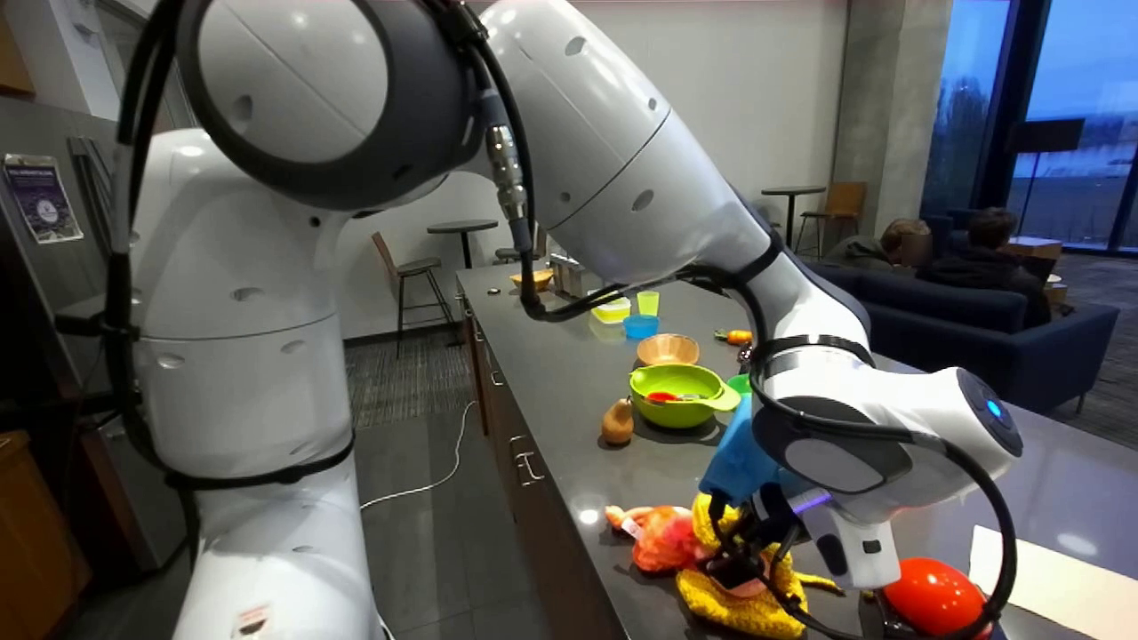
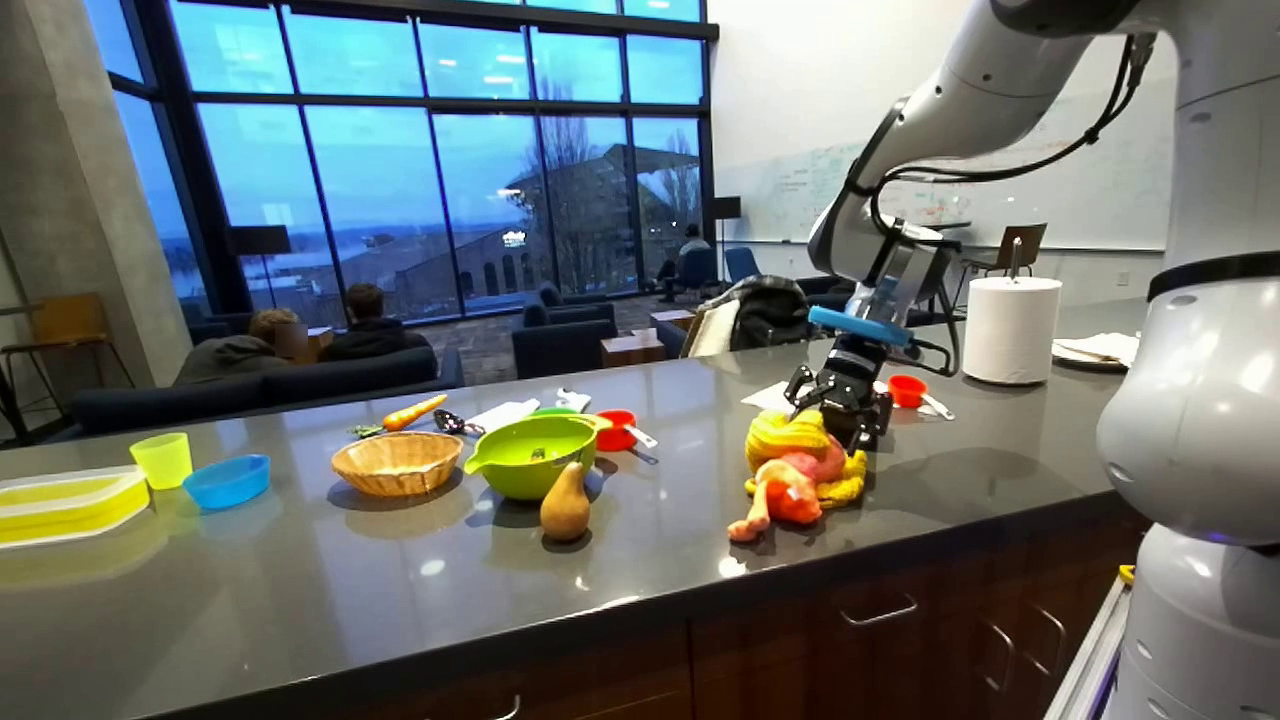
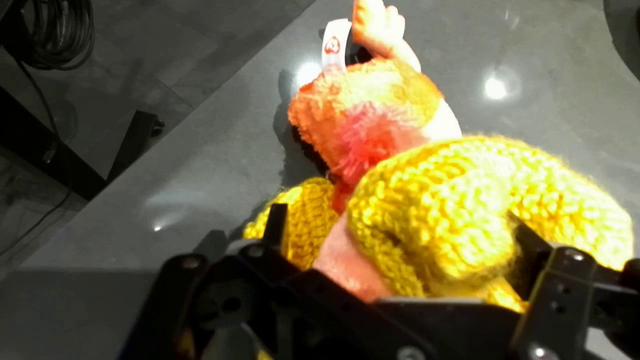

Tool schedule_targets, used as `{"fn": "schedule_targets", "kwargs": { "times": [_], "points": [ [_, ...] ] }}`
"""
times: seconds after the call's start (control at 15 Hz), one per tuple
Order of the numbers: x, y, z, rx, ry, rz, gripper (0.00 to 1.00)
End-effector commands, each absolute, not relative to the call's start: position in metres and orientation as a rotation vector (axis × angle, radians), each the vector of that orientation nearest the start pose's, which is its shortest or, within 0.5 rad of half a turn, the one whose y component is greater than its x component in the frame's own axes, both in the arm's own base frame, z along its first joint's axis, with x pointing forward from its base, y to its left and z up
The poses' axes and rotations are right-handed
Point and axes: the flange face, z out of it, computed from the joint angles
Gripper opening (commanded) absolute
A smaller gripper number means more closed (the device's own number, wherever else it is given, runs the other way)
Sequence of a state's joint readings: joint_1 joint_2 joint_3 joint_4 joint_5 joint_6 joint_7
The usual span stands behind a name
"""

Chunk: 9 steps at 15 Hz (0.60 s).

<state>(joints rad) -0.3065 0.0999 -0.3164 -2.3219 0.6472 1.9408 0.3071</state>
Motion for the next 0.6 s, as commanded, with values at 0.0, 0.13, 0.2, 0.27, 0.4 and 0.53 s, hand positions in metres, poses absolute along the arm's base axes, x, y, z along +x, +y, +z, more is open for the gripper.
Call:
{"fn": "schedule_targets", "kwargs": {
  "times": [0.0, 0.13, 0.2, 0.27, 0.4, 0.53],
  "points": [
    [0.415, -0.244, 0.296, -2.084, 1.553, 0.433, 1.00],
    [0.423, -0.247, 0.304, -2.131, 1.536, 0.410, 1.00],
    [0.427, -0.248, 0.308, -2.155, 1.528, 0.398, 1.00],
    [0.431, -0.249, 0.312, -2.175, 1.521, 0.385, 1.00],
    [0.438, -0.249, 0.321, -2.219, 1.514, 0.353, 1.00],
    [0.444, -0.249, 0.331, -2.264, 1.512, 0.315, 1.00]
  ]
}}
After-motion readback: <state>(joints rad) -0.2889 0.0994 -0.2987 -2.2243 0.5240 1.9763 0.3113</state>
